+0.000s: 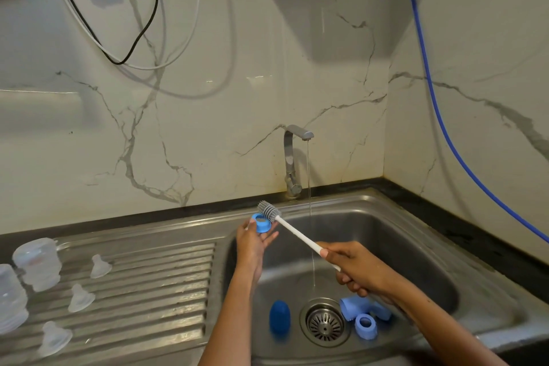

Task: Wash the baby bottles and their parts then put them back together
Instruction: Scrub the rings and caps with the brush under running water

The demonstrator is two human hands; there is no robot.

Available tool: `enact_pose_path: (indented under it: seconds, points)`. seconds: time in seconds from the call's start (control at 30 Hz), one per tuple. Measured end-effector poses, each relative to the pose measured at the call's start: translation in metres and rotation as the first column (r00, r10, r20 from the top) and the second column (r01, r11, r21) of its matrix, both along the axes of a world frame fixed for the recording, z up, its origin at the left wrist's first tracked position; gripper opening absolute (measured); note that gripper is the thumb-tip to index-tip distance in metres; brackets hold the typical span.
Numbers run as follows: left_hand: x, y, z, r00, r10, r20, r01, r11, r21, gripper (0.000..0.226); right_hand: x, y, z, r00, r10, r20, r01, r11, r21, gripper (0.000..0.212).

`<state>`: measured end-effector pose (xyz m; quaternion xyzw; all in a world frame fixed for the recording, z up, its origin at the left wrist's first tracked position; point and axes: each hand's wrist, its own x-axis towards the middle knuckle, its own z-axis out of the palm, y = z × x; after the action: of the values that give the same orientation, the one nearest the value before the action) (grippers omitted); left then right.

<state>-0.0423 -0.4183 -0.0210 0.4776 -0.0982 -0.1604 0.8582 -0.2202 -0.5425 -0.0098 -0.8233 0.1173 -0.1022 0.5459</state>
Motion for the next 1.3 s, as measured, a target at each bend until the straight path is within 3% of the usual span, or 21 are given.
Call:
enact_pose_path:
  seconds: [0.1, 0.37, 0.57, 0.77, 0.97, 1.1, 1.3]
  points:
    - [0.004, 0.011, 0.001, 1.0, -0.029, -0.012, 0.028, 0.996, -0.081, 0.049, -0.002, -0.002, 0.002, 1.0, 0.011, 0.006, -0.011, 1.0, 0.022, 0.021]
    - [0.0, 0.012, -0.001, 0.98, 0.039, 0.198, -0.058, 0.994, 0.091, 0.039, 0.0, -0.003, 0.001, 0.995, -0.046, 0.089, 0.052, 0.997, -0.062, 0.024]
    - [0.005, 0.017, -0.003, 0.981, 0.171, 0.092, -0.171, 0.985, -0.012, 0.038, -0.005, -0.008, 0.003, 0.999, 0.001, 0.044, 0.003, 0.995, -0.097, 0.023]
    - [-0.002, 0.012, 0.003, 0.976, 0.105, 0.193, -0.113, 0.993, 0.03, 0.028, 0.001, 0.002, 0.008, 0.993, -0.037, 0.113, 0.055, 0.987, -0.152, 0.026]
    - [-0.002, 0.013, 0.004, 0.989, 0.138, -0.061, -0.144, 0.983, -0.115, 0.012, -0.005, 0.004, 0.009, 0.998, 0.0, 0.066, 0.012, 0.984, -0.177, 0.027]
    - [-0.003, 0.009, 0.006, 0.978, 0.129, -0.162, -0.148, 0.982, -0.114, 0.022, -0.007, -0.001, 0.006, 0.999, -0.008, 0.041, 0.017, 0.973, -0.231, 0.029]
    - [0.001, 0.011, 0.007, 0.953, 0.125, -0.276, -0.157, 0.983, -0.099, 0.019, -0.005, 0.001, 0.001, 1.0, -0.012, 0.028, 0.019, 0.955, -0.296, 0.03]
